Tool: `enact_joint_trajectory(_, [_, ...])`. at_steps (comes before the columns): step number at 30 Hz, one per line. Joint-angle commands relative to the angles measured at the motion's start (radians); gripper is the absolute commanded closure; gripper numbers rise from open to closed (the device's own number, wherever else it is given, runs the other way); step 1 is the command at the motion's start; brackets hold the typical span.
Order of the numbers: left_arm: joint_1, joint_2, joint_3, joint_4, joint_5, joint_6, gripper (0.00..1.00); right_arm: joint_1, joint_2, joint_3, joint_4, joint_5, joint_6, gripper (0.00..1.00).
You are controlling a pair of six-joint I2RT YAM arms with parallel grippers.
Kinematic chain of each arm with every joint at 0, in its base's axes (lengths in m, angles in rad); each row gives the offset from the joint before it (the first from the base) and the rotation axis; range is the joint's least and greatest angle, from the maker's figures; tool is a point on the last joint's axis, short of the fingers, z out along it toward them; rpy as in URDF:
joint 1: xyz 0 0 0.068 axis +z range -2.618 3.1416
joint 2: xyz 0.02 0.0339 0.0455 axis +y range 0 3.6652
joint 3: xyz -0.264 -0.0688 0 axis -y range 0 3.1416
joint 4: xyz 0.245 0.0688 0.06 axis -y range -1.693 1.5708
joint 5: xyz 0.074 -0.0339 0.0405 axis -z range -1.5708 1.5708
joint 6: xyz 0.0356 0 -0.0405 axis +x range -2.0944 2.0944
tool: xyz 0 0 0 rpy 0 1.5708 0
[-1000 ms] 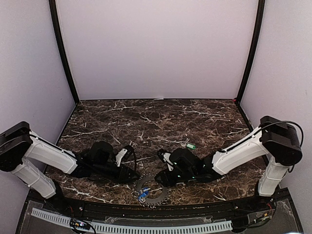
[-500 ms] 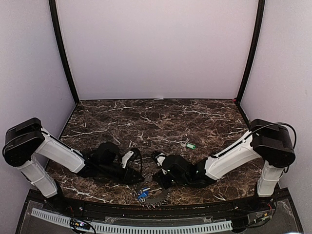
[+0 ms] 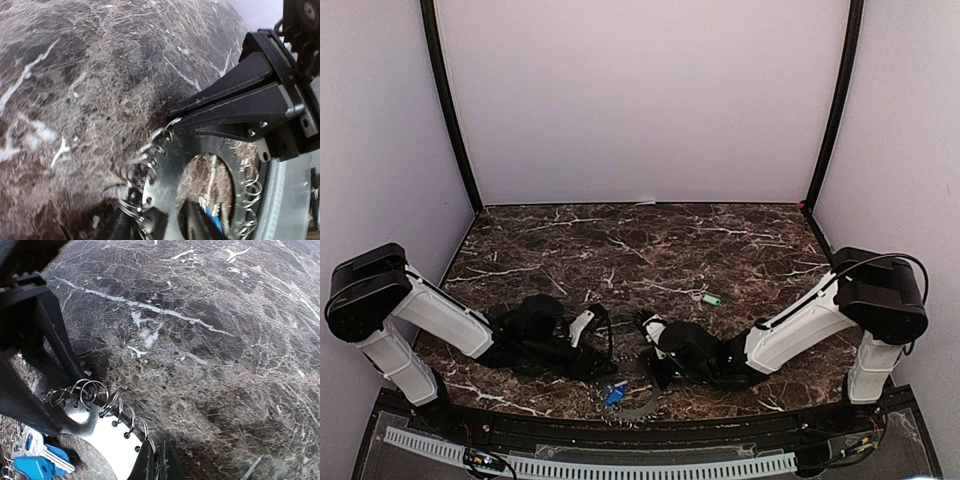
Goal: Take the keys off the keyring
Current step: Pick up the key storage ring from the center of the board, then pass from the right arm to the left
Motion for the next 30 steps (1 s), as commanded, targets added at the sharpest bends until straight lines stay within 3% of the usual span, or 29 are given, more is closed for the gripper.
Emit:
enact_joint_trajectory(1, [0.019,-0.112,-0.049,0.057,-0.026,0.011,0.49,0.004,-0.068,-0.059,0.143,0.045,-0.034,1.00])
enact_joint_trajectory(5, [0.068,-0.192,-0.074,0.119,0.032,-0.004,0.39,0.003,-0.132,-0.119,0.325,0.042,-0.107,1.00])
enact_joint_trajectory(10, [0.123,-0.226,-0.078,0.176,0.136,-0.022,0.36,0.003,-0.180,-0.168,0.541,0.033,-0.269,1.00])
enact_joint_trajectory(14, [0.149,-0.225,-0.063,0.216,0.235,-0.024,0.33,0.003,-0.177,-0.138,0.599,0.017,-0.377,1.00])
enact_joint_trajectory(18, [0.150,-0.200,-0.039,0.230,0.343,-0.018,0.48,0.003,-0.162,-0.104,0.635,-0.008,-0.446,1.00])
enact_joint_trajectory(24, [0.150,-0.229,-0.064,0.231,0.335,-0.009,0.68,-0.001,-0.148,-0.073,0.622,-0.035,-0.481,1.00])
enact_joint_trajectory(30, [0.150,-0.237,-0.080,0.243,0.341,-0.019,0.99,-0.005,-0.156,-0.079,0.626,-0.051,-0.469,1.00])
